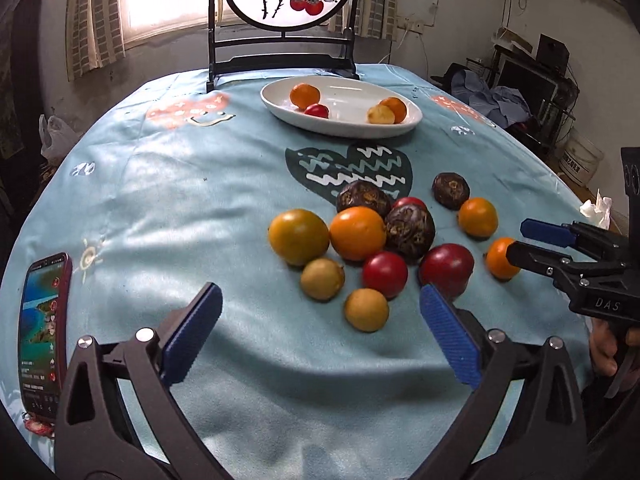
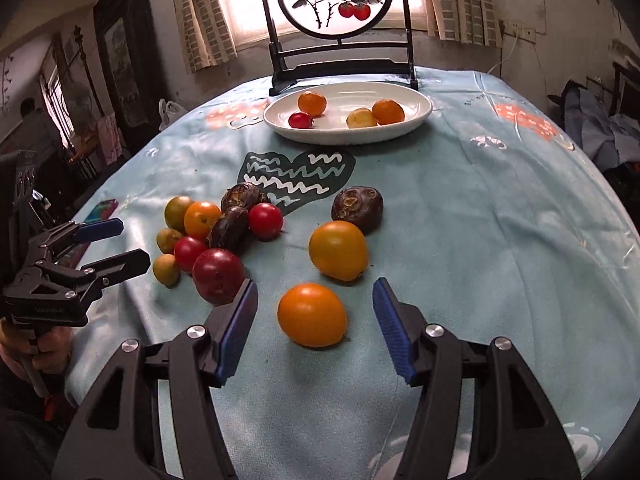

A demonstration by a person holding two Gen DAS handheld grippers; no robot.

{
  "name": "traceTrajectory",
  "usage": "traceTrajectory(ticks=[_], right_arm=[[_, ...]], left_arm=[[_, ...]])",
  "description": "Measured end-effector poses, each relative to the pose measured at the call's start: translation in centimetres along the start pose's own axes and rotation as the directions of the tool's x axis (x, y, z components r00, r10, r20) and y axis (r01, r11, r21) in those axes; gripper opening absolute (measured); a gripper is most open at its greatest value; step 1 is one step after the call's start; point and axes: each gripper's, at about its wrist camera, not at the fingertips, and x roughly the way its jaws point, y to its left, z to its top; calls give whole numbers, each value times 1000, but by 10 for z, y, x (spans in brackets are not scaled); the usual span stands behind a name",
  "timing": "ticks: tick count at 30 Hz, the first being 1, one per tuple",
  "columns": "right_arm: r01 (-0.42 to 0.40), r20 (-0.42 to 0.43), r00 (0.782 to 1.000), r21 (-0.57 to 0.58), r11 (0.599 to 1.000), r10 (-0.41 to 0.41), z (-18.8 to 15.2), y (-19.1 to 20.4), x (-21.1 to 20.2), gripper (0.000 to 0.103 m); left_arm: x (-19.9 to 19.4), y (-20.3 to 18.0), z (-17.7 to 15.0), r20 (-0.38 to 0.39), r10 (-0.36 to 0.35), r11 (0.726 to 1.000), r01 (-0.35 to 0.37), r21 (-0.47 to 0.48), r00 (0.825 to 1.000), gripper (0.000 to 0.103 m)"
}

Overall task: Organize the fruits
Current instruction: 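Grasp the orange tomato with the right tool while the left tool grasps a small tangerine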

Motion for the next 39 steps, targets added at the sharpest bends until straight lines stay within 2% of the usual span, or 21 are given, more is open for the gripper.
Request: traceTrajectory(ticks=[3,11,17,22,27,30,32,35,39], right_arm=[[35,-5,999,-33,999,-35,-3,5,2,60],[46,-35,998,-54,997,-48,-3,8,8,60],[51,-54,997,-87,995,-56,-4,15,12,49],[68,-73,995,-68,995,-73,-3,11,16,40],[45,-65,997,-35,998,-48,-3,6,14,38],[37,-51,998,-9,999,-37,-2,2,12,38],[33,-43,999,-10,999,-34,-3,3,10,38],[33,-39,999,-11,999,-33,-3,3,10,38],[26,-37,999,-6,1000,-26,-3,2,9,38]], left_arm=[[-7,-1,-1,46,-25,1000,24,12,999,101],[-5,-5,1,35,-29,999,28,28,999,101],[-3,-6,1,36,-40,998,38,42,999,101],[-3,-8,0,37,-49,997,47,53,998,101],[-1,-12,-1,15,-102,992,100,81,995,99],[2,-15,-2,-8,-129,986,130,103,992,84],[8,-17,-2,-45,-139,984,143,107,989,64],[16,-17,-2,-85,-137,985,145,94,987,48],[20,-16,-3,-101,-130,986,139,88,986,46]])
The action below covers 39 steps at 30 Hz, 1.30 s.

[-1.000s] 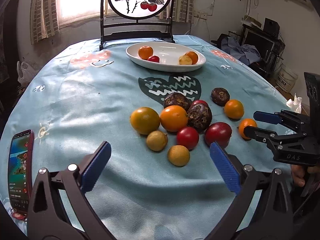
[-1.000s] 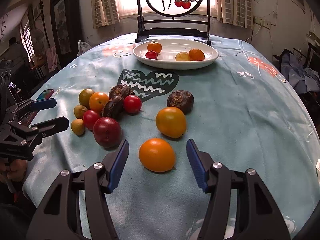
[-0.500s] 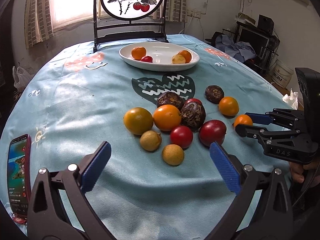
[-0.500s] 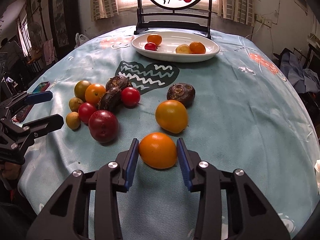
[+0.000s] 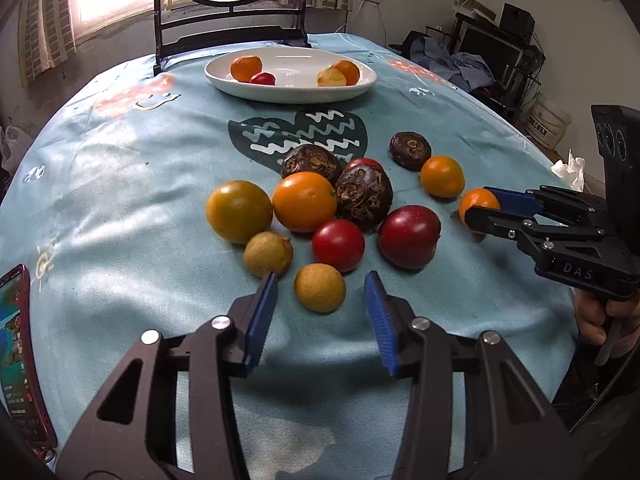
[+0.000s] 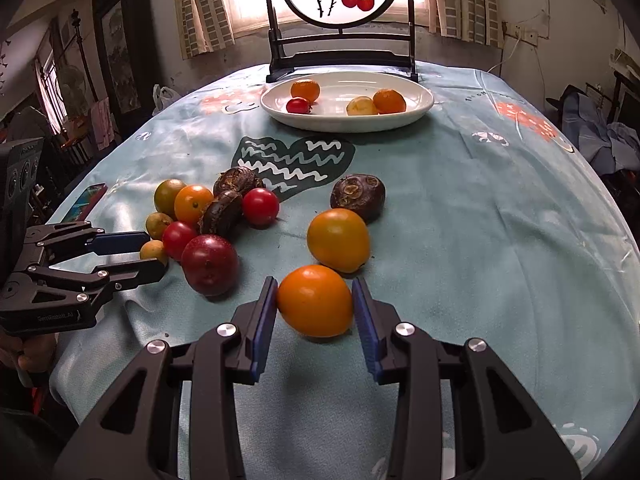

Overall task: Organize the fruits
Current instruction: 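Grasp the orange tomato with the right tool while the left tool grasps a small tangerine, then carry both fruits to the plate and open both tools to release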

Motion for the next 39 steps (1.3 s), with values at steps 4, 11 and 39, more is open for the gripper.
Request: traceTrajectory(ticks=[4,11,39], right_arm=[[-4,1,1000,3,1000,4,0,-1,-1,38],[-15,4,1000,5,1000,15,1,-1,-1,38],[-145,112,985,114,983,132,144,-43,49,39]], left_arm=[[7,-3,1,-37,13,1000,-13,12,999,32],[8,-4,2,-36,21,1000,-20,20,999,27],[45,37,173,98,-40,999,43,-33,994,27]])
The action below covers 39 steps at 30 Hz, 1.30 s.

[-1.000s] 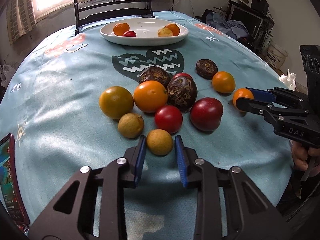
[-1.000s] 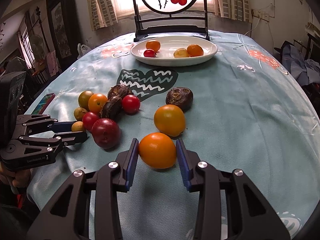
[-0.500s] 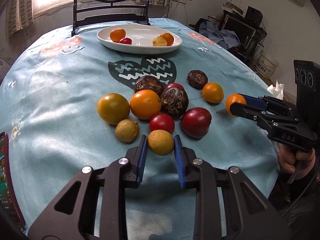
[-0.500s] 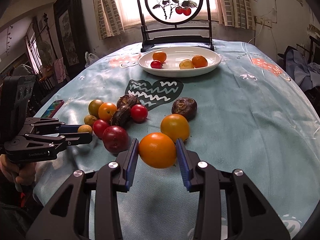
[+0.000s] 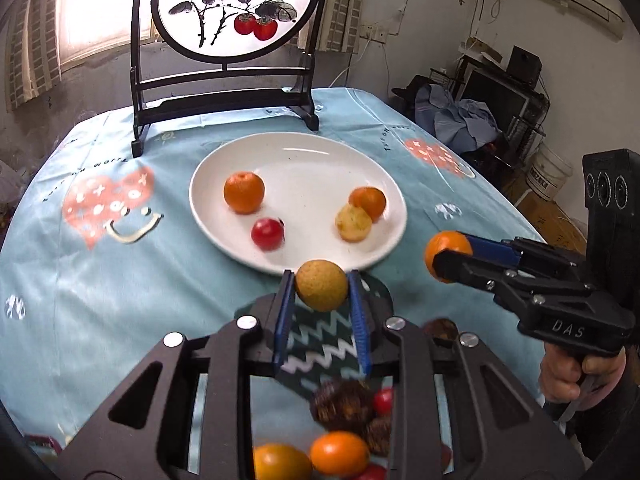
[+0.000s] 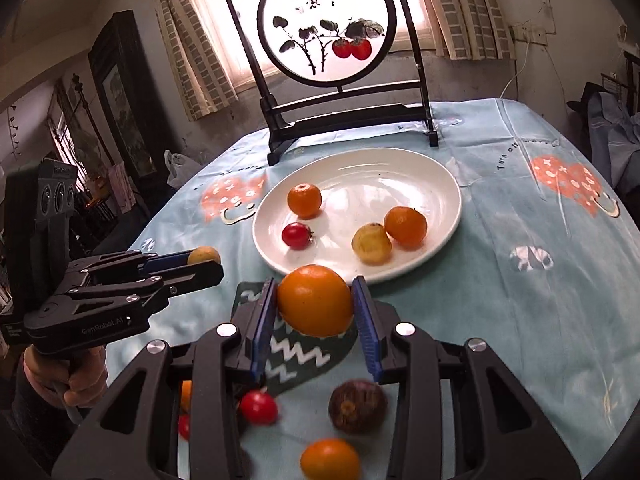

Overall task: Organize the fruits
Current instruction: 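Carry both fruits to the plate and open both tools to release, then grasp the red plum with the right tool while the left tool grasps a red tomato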

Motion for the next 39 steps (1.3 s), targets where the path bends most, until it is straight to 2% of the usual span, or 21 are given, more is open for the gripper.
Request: traceTrajectory(ticks=[4,7,10,12,13,14,16,19,21,24,28,33,37,39], right_arm=[[38,-38,999,10,999,-38,26,-12,43,38],[50,-46,998,12,999,-49,35,-19,65,38],[56,-64,996,8,998,-56,42,-25,79,39],[50,-83,995,15,999,-49,43,-29,83,51],[38,-72,997,22,999,-36,42,-30,79,53],[33,-57,998,21,999,-31,42,-30,75,56],[42,-40,998,4,999,-41,43,-26,64,56],[23,-11,1000,8,1000,-23,40,-20,42,57],[12,1,1000,6,1000,-12,33,-13,24,57],[-13,16,1000,-13,1000,14,10,1,-4,58],[-34,10,999,-57,998,35,-37,24,-35,58],[-88,-52,995,-75,993,84,-99,50,-54,58],[-67,-93,994,-140,988,54,-128,70,-51,58],[-22,-116,993,-176,984,2,-137,78,-45,58]], left_arm=[[41,11,33,-27,50,999,-50,-2,998,27],[64,15,45,-38,106,994,-105,27,994,27],[80,26,52,-64,121,993,-121,10,991,28],[81,30,55,-72,125,992,-126,-11,990,53],[76,31,54,-59,126,992,-127,-22,990,69],[69,31,54,-41,131,991,-132,-31,991,79],[53,29,52,-17,136,990,-136,-38,991,88],[28,23,47,7,156,987,-156,-31,988,95],[11,19,37,11,177,984,-176,-35,984,98],[-13,15,12,16,163,986,-162,-35,987,99],[-41,14,-33,21,174,983,-172,-58,985,99],[-66,15,-94,10,198,975,-196,-103,980,99],[-70,15,-134,-17,204,975,-205,-84,979,100],[-67,18,-148,-59,189,977,-194,-87,980,100]])
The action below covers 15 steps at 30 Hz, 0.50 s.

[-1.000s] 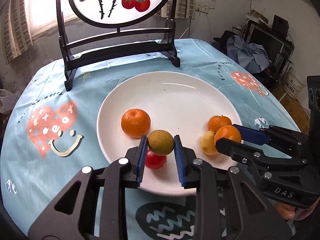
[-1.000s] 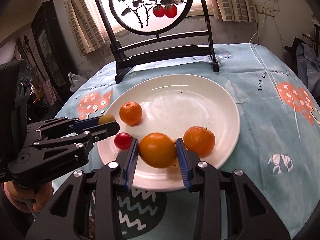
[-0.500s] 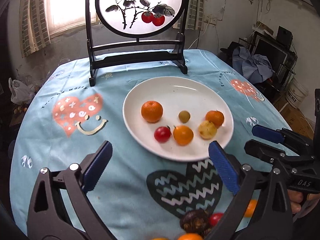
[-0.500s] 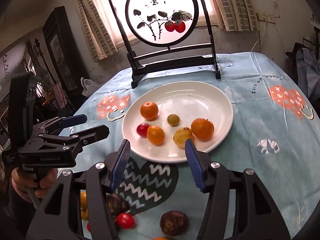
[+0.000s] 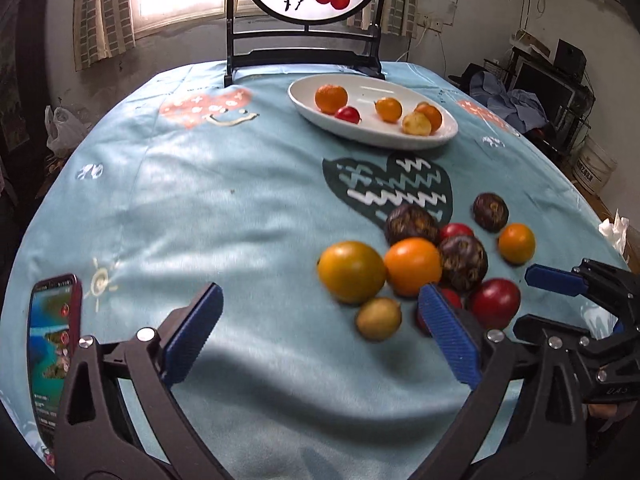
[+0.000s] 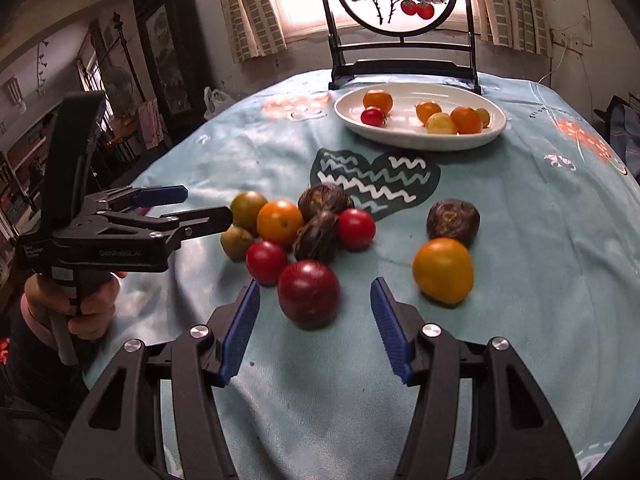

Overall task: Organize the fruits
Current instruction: 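Grasp the red plum with the right tool while the left tool grasps a red tomato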

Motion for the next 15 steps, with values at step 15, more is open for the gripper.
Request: traceTrajectory(ticks=[15], right_arm=[[41,-51,998,-57,998,-44,2,10,16,58]], left_arm=[[-7,16,-5,26,-121,987,123,-108,992,100]])
